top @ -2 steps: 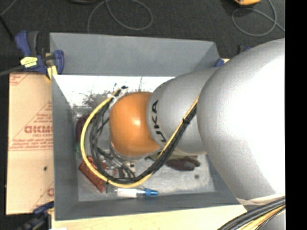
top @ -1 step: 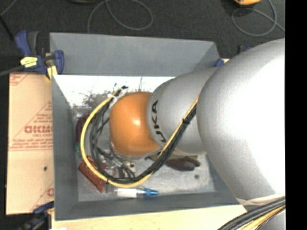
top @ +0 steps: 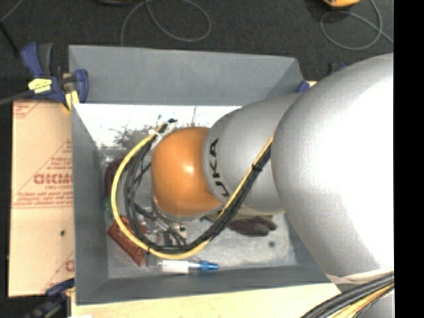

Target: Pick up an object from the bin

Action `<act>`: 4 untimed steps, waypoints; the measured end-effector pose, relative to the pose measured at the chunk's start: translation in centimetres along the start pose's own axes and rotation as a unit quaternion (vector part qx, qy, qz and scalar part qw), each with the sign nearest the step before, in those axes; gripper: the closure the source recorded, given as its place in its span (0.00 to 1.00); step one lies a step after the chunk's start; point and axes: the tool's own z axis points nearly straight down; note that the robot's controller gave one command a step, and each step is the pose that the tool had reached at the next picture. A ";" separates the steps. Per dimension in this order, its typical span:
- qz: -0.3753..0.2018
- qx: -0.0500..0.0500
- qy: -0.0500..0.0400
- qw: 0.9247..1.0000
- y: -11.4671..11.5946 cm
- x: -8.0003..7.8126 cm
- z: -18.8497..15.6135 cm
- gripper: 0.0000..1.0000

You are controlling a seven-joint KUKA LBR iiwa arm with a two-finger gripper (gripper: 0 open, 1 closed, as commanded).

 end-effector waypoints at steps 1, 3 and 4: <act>0.001 0.000 0.000 1.000 0.0 0.0 0.0 1.00; 0.002 0.000 0.000 1.000 0.0 0.0 0.0 1.00; 0.002 0.000 0.000 1.000 0.0 0.0 0.0 1.00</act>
Offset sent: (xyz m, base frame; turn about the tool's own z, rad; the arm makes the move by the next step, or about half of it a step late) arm 0.0000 0.0000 0.0000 0.0000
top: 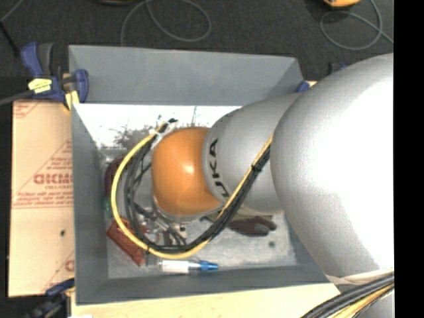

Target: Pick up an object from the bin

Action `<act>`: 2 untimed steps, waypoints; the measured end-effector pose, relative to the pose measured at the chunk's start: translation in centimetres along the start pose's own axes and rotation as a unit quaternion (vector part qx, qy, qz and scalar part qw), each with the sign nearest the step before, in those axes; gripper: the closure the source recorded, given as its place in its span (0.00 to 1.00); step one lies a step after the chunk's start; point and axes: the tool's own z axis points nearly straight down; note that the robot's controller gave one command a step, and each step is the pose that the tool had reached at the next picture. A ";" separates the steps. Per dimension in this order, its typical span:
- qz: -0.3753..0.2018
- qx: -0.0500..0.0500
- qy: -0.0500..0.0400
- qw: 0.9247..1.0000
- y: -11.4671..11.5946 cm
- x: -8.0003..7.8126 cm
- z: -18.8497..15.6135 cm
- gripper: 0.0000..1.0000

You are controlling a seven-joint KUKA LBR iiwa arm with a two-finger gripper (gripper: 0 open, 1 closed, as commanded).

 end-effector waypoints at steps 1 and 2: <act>-0.155 0.000 0.001 0.988 -1.2 0.3 -0.4 1.00; -0.154 0.000 0.001 0.988 -1.2 0.3 -0.4 1.00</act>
Offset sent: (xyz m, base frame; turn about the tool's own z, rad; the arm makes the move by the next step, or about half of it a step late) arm 0.0000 0.0000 0.0000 0.0000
